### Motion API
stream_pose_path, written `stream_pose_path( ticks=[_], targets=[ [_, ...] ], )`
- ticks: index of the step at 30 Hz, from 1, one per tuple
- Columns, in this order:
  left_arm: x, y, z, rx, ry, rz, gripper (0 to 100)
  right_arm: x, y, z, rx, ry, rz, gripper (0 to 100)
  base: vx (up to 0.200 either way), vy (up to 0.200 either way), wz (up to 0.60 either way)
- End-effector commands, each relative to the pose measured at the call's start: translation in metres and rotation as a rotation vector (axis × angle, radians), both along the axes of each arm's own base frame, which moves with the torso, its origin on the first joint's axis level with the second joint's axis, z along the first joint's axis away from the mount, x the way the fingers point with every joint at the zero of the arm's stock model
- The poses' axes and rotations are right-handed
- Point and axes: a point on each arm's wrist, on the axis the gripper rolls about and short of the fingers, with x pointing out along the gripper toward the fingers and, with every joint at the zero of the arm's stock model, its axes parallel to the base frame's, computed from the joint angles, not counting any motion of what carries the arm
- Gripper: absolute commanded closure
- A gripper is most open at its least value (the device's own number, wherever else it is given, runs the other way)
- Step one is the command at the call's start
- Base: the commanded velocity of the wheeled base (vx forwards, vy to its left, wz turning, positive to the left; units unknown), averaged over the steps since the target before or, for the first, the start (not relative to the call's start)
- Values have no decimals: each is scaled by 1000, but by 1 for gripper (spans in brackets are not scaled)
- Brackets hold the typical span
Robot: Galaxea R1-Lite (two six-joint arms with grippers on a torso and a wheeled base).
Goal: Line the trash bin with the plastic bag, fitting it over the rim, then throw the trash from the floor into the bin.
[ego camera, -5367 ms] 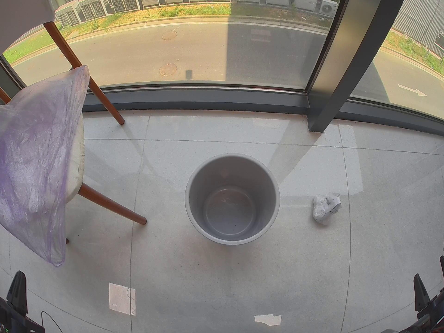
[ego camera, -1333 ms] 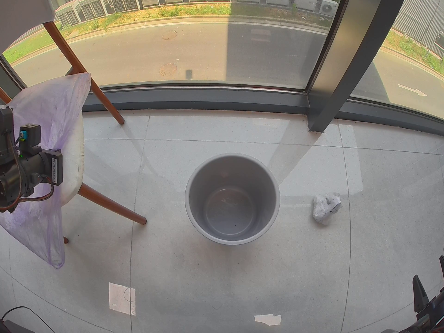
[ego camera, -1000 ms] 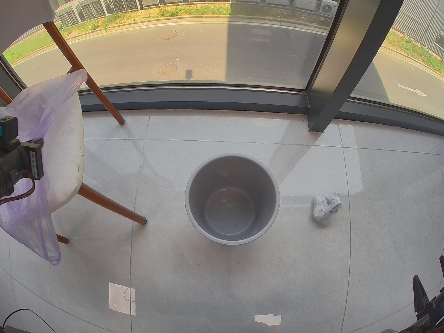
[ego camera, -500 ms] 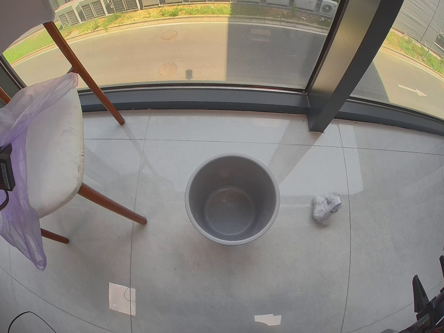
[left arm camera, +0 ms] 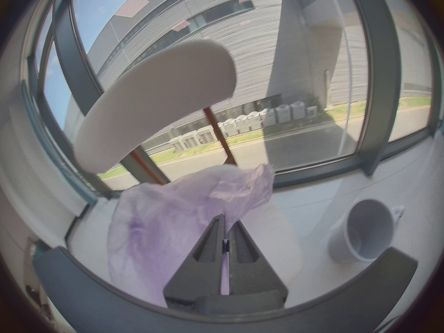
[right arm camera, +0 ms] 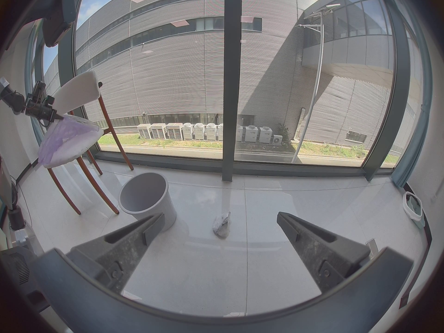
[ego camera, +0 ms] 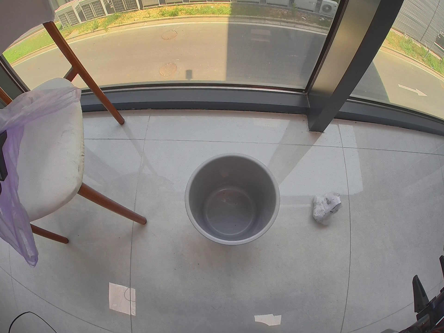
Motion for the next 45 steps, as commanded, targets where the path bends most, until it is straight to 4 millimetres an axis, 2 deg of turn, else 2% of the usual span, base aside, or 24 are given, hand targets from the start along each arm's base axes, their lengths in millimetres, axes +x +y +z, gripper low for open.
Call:
stream_pose_path(
  ticks=[1,10,13,17,19,24,33,34,37,45],
  targets=[
    [4,-9,18,-14,-55,-130,100,0,0,-5,0,0,1,0,0,0,0],
    [18,-20,44,-104,-117,-392,100,0,0,-5,6,0,-1,0,0,0,0],
    [22,-28,45,-101,-101,-531,100,0,0,-5,9,0,-3,0,0,0,0],
    [22,-31,44,-101,-92,-577,100,0,0,-5,10,0,-3,0,0,0,0],
    [26,-48,42,-106,-67,-730,100,0,0,-5,10,0,-3,0,0,0,0],
    [28,-77,38,-146,-19,-903,100,0,0,-5,12,0,-3,0,0,0,0],
    [44,-116,50,-214,13,-1059,100,0,0,-5,24,0,-6,0,0,0,0],
    [49,-127,53,-225,19,-1096,100,0,0,-5,23,0,-6,0,0,0,0],
    [55,-141,55,-227,29,-1135,100,0,0,-5,24,0,-6,0,0,0,0],
    [65,-166,48,-222,88,-1248,100,0,0,-5,24,0,-6,0,0,0,0]
  ],
)
